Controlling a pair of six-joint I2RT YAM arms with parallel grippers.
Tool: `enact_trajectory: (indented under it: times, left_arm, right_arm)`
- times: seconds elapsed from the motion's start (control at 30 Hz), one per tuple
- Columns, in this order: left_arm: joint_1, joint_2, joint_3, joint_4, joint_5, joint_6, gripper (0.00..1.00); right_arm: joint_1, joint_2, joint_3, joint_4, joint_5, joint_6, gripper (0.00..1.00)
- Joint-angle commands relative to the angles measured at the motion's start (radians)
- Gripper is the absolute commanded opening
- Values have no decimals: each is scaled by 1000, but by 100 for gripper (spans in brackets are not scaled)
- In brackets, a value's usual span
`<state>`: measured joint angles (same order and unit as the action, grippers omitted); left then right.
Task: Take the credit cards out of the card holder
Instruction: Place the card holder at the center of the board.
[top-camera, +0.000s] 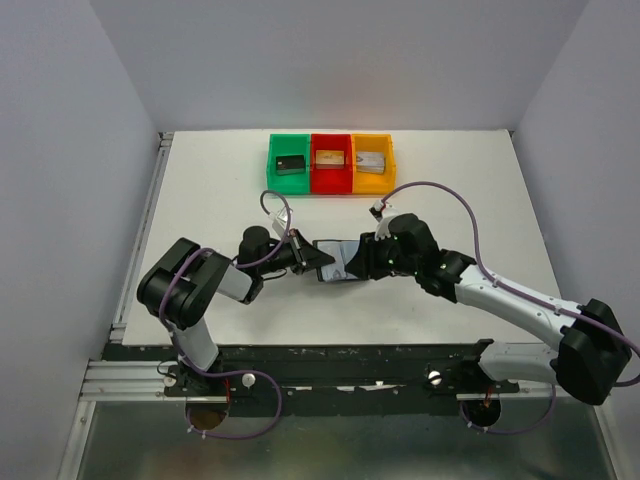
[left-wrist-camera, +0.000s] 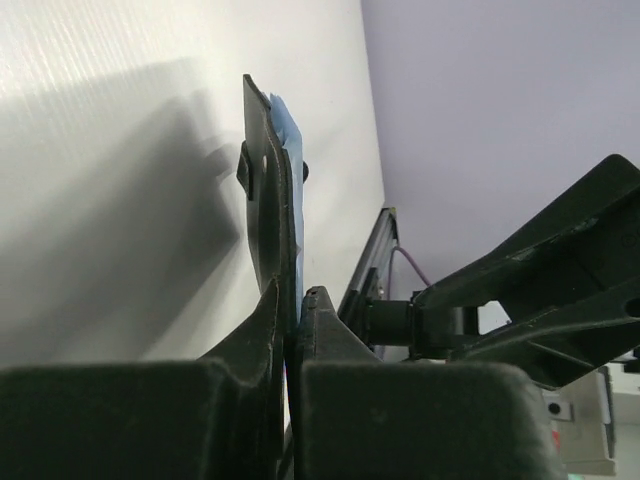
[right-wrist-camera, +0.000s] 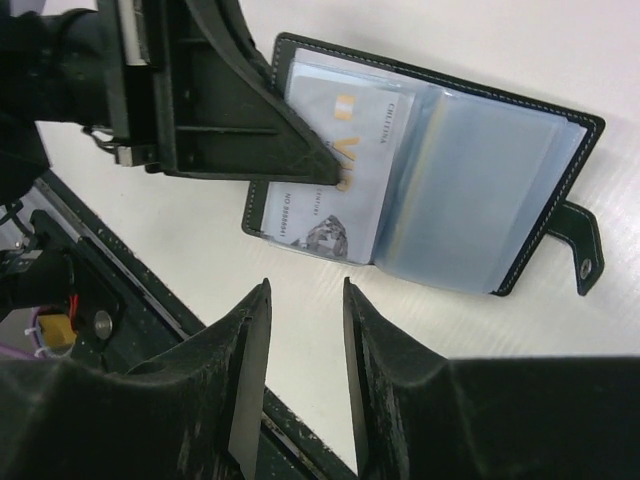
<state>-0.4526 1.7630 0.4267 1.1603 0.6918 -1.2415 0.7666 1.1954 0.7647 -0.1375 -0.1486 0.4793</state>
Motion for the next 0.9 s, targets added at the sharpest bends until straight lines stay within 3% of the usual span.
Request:
enact_trajectory:
  times: [0.0, 0.37, 0.53, 0.7, 0.87]
  left_arm:
    - [3, -82, 70, -325, -64, 227, 0]
    - [0, -103, 145, -720, -205, 399, 2]
    - [-1, -114, 152, -775, -238, 416, 16]
    - [-1, -145, 168, -856, -274, 453, 45]
    - [-1, -188, 188, -936, -319, 482, 57]
  right_arm:
    - [-29, 50, -21, 58, -45, 28, 42]
    - [-52, 116, -21, 73, -72, 32, 41]
    - [-55, 125, -21, 72, -85, 32, 41]
    - [-56, 124, -27, 75, -85, 33, 42]
    - [-56, 116, -36, 76, -80, 33, 42]
